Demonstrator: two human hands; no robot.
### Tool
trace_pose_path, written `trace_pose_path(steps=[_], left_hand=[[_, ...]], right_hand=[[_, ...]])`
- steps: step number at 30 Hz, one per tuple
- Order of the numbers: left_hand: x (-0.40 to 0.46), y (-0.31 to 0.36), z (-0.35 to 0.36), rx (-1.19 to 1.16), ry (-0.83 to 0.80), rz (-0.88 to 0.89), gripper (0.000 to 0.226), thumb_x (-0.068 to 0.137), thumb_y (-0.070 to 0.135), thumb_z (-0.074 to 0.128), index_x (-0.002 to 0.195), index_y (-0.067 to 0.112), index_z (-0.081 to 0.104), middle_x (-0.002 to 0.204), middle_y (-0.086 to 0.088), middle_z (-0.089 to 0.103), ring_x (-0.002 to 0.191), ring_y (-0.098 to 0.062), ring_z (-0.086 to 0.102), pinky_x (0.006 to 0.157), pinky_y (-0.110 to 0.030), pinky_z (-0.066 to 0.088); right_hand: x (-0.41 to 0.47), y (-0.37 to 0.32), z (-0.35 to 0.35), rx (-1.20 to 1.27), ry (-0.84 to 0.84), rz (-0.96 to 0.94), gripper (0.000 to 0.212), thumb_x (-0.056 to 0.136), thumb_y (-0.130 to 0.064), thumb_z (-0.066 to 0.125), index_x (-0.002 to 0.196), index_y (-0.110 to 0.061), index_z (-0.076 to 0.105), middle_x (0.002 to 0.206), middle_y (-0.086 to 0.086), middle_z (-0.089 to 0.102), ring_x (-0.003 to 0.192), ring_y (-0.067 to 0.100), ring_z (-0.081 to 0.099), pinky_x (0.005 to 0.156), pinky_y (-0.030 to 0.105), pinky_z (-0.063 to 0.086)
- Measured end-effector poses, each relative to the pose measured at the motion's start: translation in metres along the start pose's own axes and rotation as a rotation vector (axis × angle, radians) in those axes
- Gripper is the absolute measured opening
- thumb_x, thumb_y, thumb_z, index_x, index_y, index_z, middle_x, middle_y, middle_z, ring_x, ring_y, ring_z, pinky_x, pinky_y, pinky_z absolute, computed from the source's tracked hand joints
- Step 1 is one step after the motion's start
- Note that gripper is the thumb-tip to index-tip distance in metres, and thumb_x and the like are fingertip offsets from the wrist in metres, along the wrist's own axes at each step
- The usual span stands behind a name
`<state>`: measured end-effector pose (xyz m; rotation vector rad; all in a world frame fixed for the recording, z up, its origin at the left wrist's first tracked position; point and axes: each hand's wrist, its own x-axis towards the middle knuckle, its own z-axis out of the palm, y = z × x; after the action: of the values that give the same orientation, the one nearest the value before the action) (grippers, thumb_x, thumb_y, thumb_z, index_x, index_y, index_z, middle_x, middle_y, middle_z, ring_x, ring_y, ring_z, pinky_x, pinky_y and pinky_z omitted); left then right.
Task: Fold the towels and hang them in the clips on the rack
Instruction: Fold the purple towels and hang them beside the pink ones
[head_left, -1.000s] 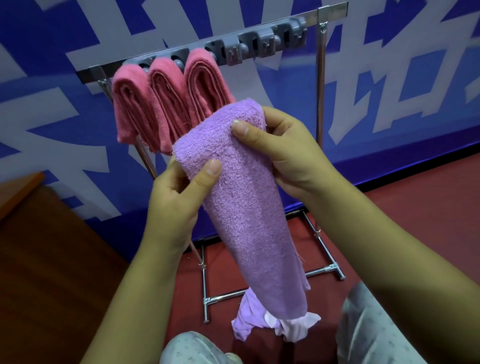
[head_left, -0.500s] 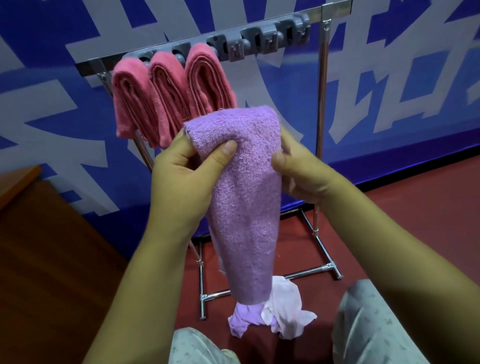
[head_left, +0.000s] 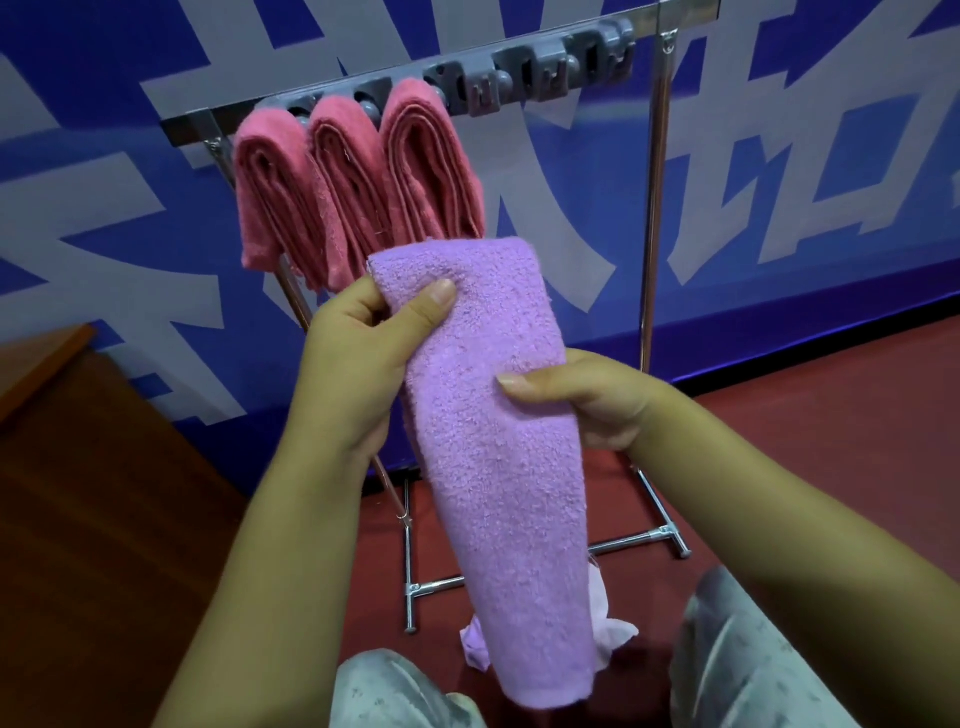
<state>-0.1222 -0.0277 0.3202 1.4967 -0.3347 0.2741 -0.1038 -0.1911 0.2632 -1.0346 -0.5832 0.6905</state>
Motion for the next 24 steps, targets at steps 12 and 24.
trace_pose_path(steps=[12, 24], left_hand=[[-0.075, -0.111, -0.033, -0.154, -0.328, -0.445, 0.112, 0.041, 0.051, 0.090, 0.137, 0.028, 0.037, 0.124, 0.015, 0.063, 0.115, -0.008, 0.060, 0.086, -0.023, 0.052], [-0.086, -0.143, -0.035, -0.349, -0.240, -0.390, 0.073, 0.044, 0.037, 0.093, 0.112, 0.039, 0.068, 0.124, 0.005, 0.065, 0.115, -0.012, 0.059, 0.089, -0.027, 0.051]], right_hand=[[0.001, -0.033, -0.004, 0.509, 0.355, -0.280, 0.030, 0.071, -0.016, 0.067, 0.093, 0.003, 0.072, 0.101, 0.018, 0.070, 0.090, 0.030, 0.070, 0.083, 0.045, 0.054], [0.002, -0.045, -0.005, 0.538, 0.457, -0.365, 0.027, 0.076, -0.015, 0.056, 0.081, 0.005, 0.074, 0.094, 0.020, 0.071, 0.080, 0.031, 0.071, 0.074, 0.048, 0.055]])
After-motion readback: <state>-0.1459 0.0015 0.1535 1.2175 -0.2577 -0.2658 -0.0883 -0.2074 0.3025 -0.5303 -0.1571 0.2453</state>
